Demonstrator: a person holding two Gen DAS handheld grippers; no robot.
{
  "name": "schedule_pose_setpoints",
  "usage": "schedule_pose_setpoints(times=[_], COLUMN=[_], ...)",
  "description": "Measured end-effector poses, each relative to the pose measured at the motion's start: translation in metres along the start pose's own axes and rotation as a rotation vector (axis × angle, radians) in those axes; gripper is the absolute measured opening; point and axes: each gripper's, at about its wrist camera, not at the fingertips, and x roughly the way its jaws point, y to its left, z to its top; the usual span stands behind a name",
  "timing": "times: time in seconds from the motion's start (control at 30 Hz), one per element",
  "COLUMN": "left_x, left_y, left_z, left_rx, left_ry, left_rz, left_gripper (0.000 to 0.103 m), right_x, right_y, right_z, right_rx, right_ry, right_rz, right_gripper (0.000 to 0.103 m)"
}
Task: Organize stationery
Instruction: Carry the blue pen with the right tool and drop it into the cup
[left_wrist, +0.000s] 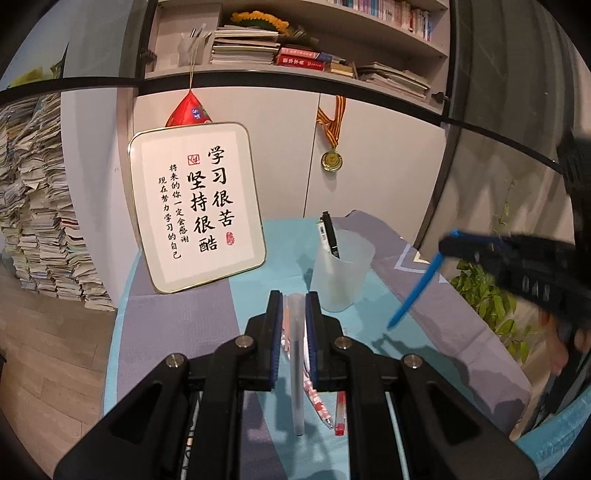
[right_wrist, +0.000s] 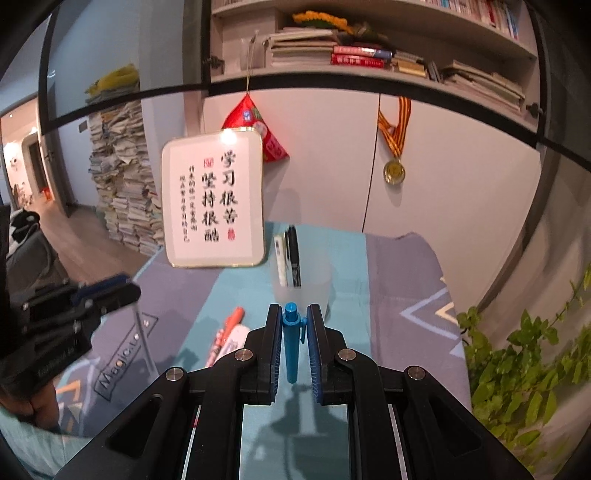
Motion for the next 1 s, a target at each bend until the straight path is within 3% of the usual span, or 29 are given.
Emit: schedule_pose_setpoints(times=[0.47, 1.0], left_x=[-0.014, -0.007], left_y=[0.013, 0.022], left_z=[-0.008, -0.01], left_rx=[-0.042, -0.058], left_ry=[-0.023, -0.019], left_rz=[-0.034, -0.054], left_gripper=[0.01, 0.01], right_x=[-0.002, 0.083], right_y=[0.008, -0.017], right_z=[0.057, 0.055], right_rx=[0.015, 0.103], right_ry=[-0.164, 0.0], right_rz=[-0.088, -0.102], right_gripper=[0.014, 0.014])
